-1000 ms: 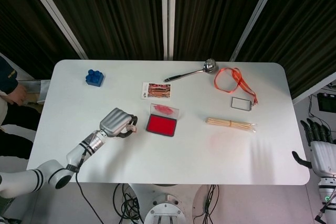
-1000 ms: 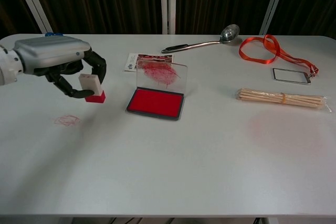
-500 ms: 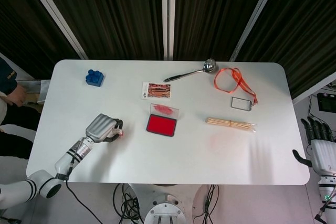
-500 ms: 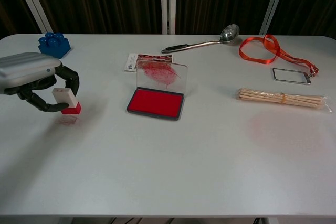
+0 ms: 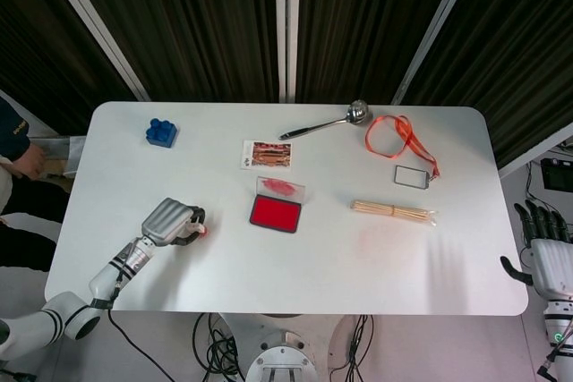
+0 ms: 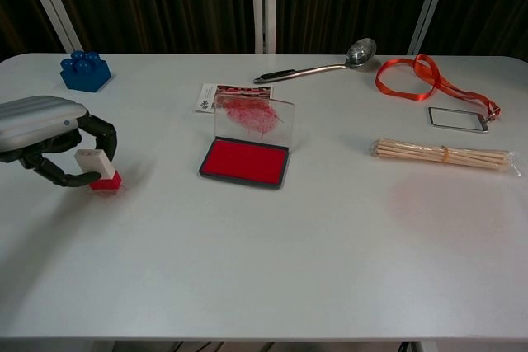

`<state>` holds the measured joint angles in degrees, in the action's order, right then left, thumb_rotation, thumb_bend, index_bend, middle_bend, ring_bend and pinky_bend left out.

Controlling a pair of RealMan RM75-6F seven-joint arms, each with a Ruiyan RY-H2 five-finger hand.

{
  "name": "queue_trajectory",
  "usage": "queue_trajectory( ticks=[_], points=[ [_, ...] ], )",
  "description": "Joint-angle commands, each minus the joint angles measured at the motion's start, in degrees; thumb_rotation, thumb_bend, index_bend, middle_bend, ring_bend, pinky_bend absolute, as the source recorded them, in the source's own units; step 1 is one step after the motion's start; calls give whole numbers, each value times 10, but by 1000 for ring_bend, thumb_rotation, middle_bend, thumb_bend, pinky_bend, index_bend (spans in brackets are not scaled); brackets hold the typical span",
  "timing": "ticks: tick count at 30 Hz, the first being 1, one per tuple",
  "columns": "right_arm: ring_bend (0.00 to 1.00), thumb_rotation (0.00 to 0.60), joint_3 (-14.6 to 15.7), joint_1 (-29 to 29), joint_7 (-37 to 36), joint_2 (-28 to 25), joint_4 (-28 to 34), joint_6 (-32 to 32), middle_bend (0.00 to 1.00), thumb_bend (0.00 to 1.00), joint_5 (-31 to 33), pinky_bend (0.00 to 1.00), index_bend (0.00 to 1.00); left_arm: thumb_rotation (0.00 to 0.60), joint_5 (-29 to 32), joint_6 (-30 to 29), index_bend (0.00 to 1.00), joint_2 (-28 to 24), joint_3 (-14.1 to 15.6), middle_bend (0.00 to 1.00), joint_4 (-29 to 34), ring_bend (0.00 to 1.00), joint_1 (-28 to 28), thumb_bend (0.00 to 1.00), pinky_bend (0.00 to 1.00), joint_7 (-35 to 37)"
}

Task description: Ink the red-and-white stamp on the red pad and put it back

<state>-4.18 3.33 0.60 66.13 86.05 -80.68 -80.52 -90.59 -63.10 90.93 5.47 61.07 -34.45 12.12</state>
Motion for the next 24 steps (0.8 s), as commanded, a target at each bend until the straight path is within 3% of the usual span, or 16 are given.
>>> queue_trajectory(
  ticks=[1,24],
  points=[
    [0,600,1,0,6,-1,7,1,0,156,2,0,0,600,-7,-5,626,6,0,617,-11,917,2,447,1000,7],
    [0,600,0,4,20,-5,17,8,0,155,8,0,0,600,-25,-3,598,30,2,578,-71,915,6,447,1000,40]
  ],
)
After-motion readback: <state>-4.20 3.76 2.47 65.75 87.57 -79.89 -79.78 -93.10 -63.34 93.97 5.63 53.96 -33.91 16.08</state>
